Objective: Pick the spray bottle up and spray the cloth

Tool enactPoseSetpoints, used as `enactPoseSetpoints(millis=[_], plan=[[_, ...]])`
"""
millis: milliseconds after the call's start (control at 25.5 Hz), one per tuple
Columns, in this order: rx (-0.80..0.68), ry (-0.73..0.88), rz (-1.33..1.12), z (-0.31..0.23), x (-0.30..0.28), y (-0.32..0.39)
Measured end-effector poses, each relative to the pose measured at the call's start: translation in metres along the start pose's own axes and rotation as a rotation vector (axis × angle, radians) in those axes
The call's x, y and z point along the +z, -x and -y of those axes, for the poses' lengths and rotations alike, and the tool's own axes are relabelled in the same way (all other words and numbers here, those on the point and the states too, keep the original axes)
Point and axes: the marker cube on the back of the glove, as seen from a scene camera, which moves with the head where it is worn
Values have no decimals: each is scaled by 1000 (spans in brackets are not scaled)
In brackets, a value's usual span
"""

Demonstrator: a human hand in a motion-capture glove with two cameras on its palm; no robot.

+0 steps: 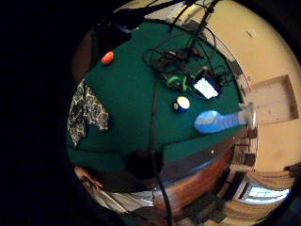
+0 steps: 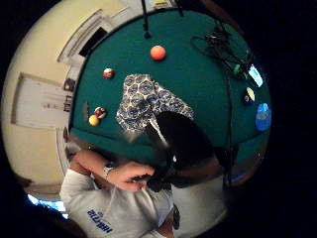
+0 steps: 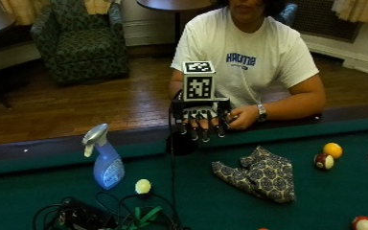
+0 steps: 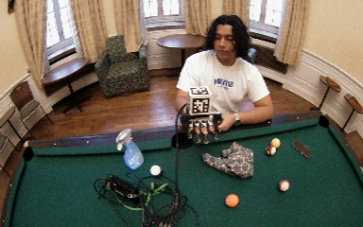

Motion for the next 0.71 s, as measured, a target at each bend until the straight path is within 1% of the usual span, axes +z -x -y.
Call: enactPoseSetpoints(millis=[392,706], plan=[[207,-19,32,-32,-3,-81],[412,-96,128,-70,4,-147]])
